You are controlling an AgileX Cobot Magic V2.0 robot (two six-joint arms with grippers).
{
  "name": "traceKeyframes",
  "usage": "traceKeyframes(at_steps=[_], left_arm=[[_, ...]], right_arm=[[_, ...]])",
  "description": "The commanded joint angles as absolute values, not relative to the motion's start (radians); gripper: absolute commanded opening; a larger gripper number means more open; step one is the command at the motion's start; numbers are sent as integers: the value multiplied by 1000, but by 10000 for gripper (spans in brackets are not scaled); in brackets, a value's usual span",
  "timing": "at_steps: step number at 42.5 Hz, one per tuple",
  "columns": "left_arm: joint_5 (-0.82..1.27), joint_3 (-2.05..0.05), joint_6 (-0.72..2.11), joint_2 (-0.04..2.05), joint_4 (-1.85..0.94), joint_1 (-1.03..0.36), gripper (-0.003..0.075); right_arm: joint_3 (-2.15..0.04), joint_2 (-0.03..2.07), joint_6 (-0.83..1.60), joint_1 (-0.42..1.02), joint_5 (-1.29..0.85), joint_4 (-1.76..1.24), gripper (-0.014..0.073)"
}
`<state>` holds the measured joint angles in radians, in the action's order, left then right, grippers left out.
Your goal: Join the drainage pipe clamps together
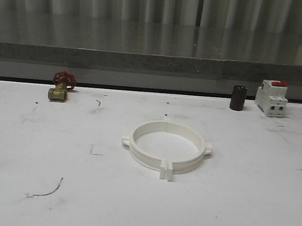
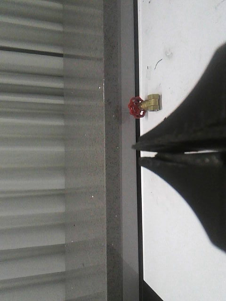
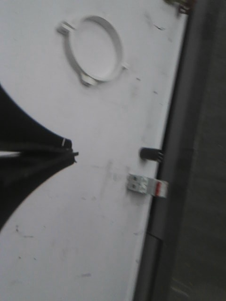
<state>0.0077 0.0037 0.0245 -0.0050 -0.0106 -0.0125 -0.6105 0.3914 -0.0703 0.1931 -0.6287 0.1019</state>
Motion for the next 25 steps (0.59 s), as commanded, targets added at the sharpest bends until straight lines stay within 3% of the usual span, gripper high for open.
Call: traceKeyframes(at_steps=[1,13,25], left_arm=[[-69,28,22,-17,-21,-13,-20],[-69,28,22,-17,-21,-13,-20],[-69,28,22,-15,-21,-13,-20]], right_arm=[[-503,282,-62,116,-377,121,-68],[-153,16,-62,37,-82,105,-68],[22,-27,-63,8,120,99,-68]])
